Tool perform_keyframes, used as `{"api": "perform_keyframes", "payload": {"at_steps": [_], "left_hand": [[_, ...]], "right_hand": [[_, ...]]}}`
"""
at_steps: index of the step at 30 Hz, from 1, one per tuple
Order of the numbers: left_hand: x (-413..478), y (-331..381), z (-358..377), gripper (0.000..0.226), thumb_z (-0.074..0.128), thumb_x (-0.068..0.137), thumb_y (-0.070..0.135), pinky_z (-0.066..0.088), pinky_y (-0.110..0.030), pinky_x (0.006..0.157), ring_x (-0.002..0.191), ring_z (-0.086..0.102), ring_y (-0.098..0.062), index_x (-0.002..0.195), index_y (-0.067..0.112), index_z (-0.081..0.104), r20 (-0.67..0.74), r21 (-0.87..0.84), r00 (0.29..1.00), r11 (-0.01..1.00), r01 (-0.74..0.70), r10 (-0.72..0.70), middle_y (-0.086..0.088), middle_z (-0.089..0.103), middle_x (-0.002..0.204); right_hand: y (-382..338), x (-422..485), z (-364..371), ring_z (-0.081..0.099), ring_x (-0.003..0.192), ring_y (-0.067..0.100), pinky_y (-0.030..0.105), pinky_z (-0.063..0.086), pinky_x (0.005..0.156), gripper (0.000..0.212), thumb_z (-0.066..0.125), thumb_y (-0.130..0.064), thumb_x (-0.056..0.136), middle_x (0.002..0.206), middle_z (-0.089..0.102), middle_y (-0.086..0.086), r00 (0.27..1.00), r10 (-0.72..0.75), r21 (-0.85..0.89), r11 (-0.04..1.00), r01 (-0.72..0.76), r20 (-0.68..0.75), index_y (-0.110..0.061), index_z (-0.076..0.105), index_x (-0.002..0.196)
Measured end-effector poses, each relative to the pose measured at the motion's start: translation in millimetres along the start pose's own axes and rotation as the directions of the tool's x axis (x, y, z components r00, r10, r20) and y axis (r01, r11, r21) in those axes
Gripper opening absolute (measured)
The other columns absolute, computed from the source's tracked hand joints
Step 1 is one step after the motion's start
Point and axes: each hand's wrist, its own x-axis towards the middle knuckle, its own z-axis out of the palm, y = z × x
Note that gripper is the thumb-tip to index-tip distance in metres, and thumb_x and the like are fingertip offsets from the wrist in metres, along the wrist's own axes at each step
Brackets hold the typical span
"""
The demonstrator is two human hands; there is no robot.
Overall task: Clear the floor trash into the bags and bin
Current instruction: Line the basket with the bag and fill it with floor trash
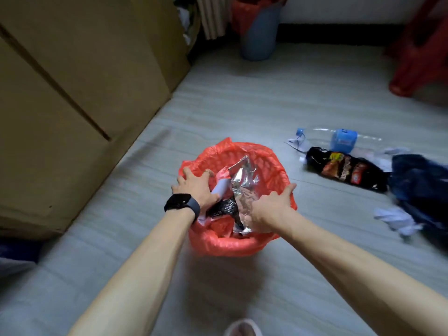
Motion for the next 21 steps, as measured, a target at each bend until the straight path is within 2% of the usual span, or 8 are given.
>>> {"api": "perform_keyframes", "payload": {"at_steps": [3,5,7,9,12,16,18,21], "left_hand": [[0,60,-12,0.080,0.057,0.082,0.059,0.017,-0.063,0.112,0.144,0.010,-0.047,0.147,0.024,0.027,-0.028,0.042,1.000,0.999,0.005,-0.004,-0.025,0.011,0.156],[0,96,-28,0.087,0.057,0.081,0.059,0.013,-0.062,0.113,0.147,0.003,-0.042,0.148,0.016,0.024,-0.084,0.009,0.995,0.999,-0.046,0.046,-0.020,0.001,0.161],[-2,142,-38,0.071,0.057,0.081,0.043,0.020,-0.056,0.114,0.146,0.013,-0.037,0.142,0.015,0.034,-0.216,-0.026,0.953,0.975,-0.221,0.211,-0.016,0.011,0.160],[-6,188,-40,0.059,0.058,0.075,0.027,0.030,-0.050,0.109,0.138,0.030,-0.035,0.131,0.018,0.042,-0.333,-0.025,0.864,0.912,-0.409,0.378,-0.014,0.026,0.153],[-14,272,-20,0.057,0.058,0.077,0.027,0.036,-0.047,0.104,0.130,0.038,-0.034,0.132,0.020,0.044,-0.323,0.031,0.739,0.786,-0.617,0.592,-0.012,0.036,0.147],[-18,368,54,0.050,0.054,0.083,0.033,0.035,-0.045,0.102,0.128,0.040,-0.029,0.132,0.023,0.047,-0.135,0.126,0.605,0.619,-0.775,0.785,-0.006,0.045,0.138],[-17,394,98,0.051,0.054,0.085,0.036,0.034,-0.046,0.105,0.132,0.036,-0.029,0.134,0.024,0.046,0.062,0.144,0.598,0.586,-0.797,0.799,-0.005,0.043,0.139],[-18,412,163,0.056,0.052,0.088,0.035,0.033,-0.048,0.106,0.134,0.033,-0.032,0.142,0.027,0.038,0.343,0.150,0.597,0.585,-0.797,0.725,-0.007,0.037,0.145]], "right_hand": [[49,-25,14,0.056,0.110,0.032,0.077,0.010,0.100,0.052,0.030,-0.064,0.091,0.106,0.067,0.002,0.971,-0.003,0.169,0.985,0.044,-0.239,-0.030,0.068,0.101],[79,-44,21,0.061,0.093,0.027,0.062,0.036,0.099,0.044,0.039,-0.057,0.092,0.084,0.063,-0.002,0.889,0.001,0.316,0.935,0.161,-0.457,-0.026,0.063,0.074],[115,-63,34,0.059,0.076,0.024,0.042,0.050,0.078,0.043,0.045,-0.051,0.091,0.070,0.056,-0.004,0.788,0.095,0.469,0.844,0.260,-0.608,-0.021,0.055,0.061],[142,-75,46,0.056,0.070,0.017,0.034,0.048,0.068,0.042,0.048,-0.050,0.089,0.069,0.060,-0.005,0.725,0.205,0.570,0.764,0.301,-0.657,-0.019,0.061,0.063],[194,-78,81,0.059,0.075,0.016,0.035,0.047,0.072,0.039,0.050,-0.046,0.090,0.074,0.065,-0.004,0.732,0.367,0.700,0.684,0.206,-0.574,-0.017,0.065,0.069],[271,-57,159,0.056,0.110,0.027,0.042,0.048,0.091,0.027,0.050,-0.039,0.090,0.114,0.065,0.005,0.815,0.549,0.745,0.619,-0.250,-0.183,-0.021,0.067,0.100],[296,-50,200,0.043,0.127,0.032,0.045,0.043,0.101,0.040,0.049,-0.035,0.090,0.141,0.048,0.006,0.809,0.588,0.692,0.585,-0.423,-0.003,-0.027,0.054,0.129],[324,-40,245,0.026,0.138,0.037,0.050,0.034,0.107,0.061,0.047,-0.033,0.092,0.162,0.011,0.006,0.789,0.609,0.647,0.567,-0.510,0.088,-0.039,0.025,0.149]]}}
